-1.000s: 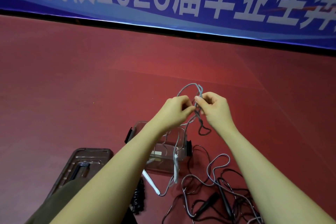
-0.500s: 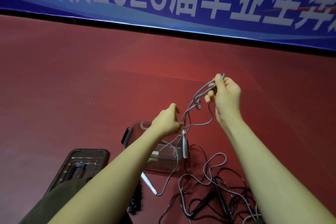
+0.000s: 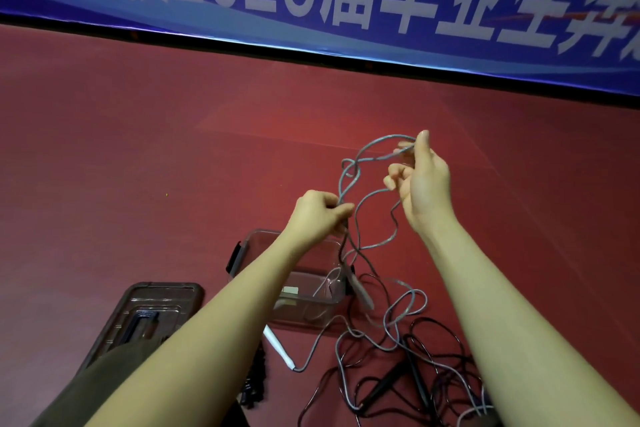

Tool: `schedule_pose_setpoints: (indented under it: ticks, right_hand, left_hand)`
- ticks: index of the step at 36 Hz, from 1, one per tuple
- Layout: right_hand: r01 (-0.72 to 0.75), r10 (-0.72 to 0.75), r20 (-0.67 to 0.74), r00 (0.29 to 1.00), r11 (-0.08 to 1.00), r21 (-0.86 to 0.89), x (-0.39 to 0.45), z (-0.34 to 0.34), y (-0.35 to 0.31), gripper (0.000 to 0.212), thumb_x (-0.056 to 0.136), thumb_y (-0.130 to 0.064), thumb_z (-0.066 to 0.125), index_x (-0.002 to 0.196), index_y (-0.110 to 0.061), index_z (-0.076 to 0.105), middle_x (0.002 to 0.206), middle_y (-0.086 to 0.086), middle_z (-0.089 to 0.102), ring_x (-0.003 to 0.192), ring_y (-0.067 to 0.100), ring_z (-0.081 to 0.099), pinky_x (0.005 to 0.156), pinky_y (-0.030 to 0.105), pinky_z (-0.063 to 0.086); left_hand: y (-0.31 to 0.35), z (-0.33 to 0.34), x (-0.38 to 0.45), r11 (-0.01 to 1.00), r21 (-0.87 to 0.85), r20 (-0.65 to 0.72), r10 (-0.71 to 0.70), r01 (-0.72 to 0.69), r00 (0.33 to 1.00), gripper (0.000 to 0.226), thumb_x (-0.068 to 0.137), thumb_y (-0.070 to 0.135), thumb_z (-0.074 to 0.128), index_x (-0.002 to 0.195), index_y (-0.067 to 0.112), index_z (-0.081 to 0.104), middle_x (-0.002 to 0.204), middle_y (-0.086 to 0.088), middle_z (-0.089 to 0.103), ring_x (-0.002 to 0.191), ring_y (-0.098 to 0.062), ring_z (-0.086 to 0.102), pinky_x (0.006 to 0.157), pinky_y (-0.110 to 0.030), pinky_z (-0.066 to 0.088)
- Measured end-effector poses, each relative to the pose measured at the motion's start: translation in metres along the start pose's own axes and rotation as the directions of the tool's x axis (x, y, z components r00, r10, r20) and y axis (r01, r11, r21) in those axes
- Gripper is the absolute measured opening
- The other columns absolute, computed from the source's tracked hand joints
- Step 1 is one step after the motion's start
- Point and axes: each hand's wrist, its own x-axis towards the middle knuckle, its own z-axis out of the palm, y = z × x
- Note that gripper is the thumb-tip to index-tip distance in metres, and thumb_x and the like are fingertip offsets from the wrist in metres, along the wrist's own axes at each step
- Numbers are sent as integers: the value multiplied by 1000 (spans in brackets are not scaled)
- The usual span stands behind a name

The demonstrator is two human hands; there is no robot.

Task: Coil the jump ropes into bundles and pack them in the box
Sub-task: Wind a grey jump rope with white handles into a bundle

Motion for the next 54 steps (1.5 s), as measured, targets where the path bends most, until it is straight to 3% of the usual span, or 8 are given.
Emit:
schedule_pose_setpoints:
  ticks: [3, 6, 9, 15, 25, 29, 46, 54]
  right_hand:
    - [-88, 108, 76, 991, 970, -228, 4, -11, 14, 17, 97, -9, 42, 86, -7, 55, 79, 7, 54, 45, 9, 43, 39, 21, 34]
    - [13, 268, 275, 923, 694, -720, 1, -22, 25, 21, 88, 4, 50, 101, -3, 64, 87, 8, 62, 61, 9, 49, 46, 11, 38]
    - [205, 427, 439, 791, 491, -847, -10, -27, 38, 14, 86, -8, 63, 98, -1, 66, 88, 10, 67, 77, 10, 54, 70, 22, 44]
    - [187, 327, 468, 821, 621, -762, -21, -16, 45, 23, 88, -7, 61, 67, -17, 62, 50, -10, 58, 49, 2, 50, 52, 14, 39]
    - [39, 99, 263, 960, 880, -474, -12, -2, 44, 25, 89, 1, 57, 68, -9, 65, 48, -6, 62, 43, 2, 52, 48, 14, 42]
    - [-35, 113, 202, 973, 935, -352, -9, -5, 36, 19, 89, -3, 58, 73, -7, 66, 53, -3, 64, 47, 6, 53, 51, 16, 43]
    - [44, 21, 102, 995, 803, -594, -7, -15, 12, 38, 101, -23, 41, 66, -11, 52, 66, 9, 66, 44, 10, 57, 41, 18, 44]
    - [-39, 34, -28, 999, 978, -205, -7, -11, -1, 36, 104, -24, 33, 72, -9, 43, 49, 6, 64, 37, 14, 50, 41, 19, 42]
  left_hand:
    - [8, -6, 6, 982, -188, -69, -26, 13, 997, 29, 90, 16, 64, 62, 8, 61, 43, 1, 58, 39, -8, 56, 48, -18, 47]
    - [18, -14, 8, 985, -169, -103, 17, -34, 995, 29, 89, 16, 64, 61, 7, 61, 45, 0, 60, 40, -10, 58, 51, -21, 52]
    - [26, -18, 5, 992, -88, -116, 78, -88, 990, 28, 87, 17, 65, 66, -1, 64, 53, -4, 63, 46, -12, 61, 57, -23, 55]
    - [27, -24, 2, 984, -138, -157, 86, -108, 984, 31, 85, 19, 66, 71, -8, 63, 53, -8, 61, 50, -15, 61, 63, -31, 55]
    - [16, -21, -7, 992, -127, 24, 23, -19, 999, 33, 87, 8, 58, 119, 10, 50, 93, -3, 58, 79, -14, 55, 70, -22, 47]
    - [8, -13, -13, 992, -12, 102, 130, -129, 986, 24, 87, 7, 58, 110, 13, 55, 92, 1, 62, 80, -13, 58, 73, -29, 50]
    - [21, -15, -15, 944, -88, -158, 300, -316, 941, 31, 97, 2, 35, 109, 30, 38, 75, -1, 49, 66, -18, 58, 66, -31, 47]
    - [19, -14, -23, 956, 203, 239, 163, -213, 957, 23, 89, 21, 61, 112, 23, 65, 91, 4, 35, 75, -5, 47, 69, -16, 37]
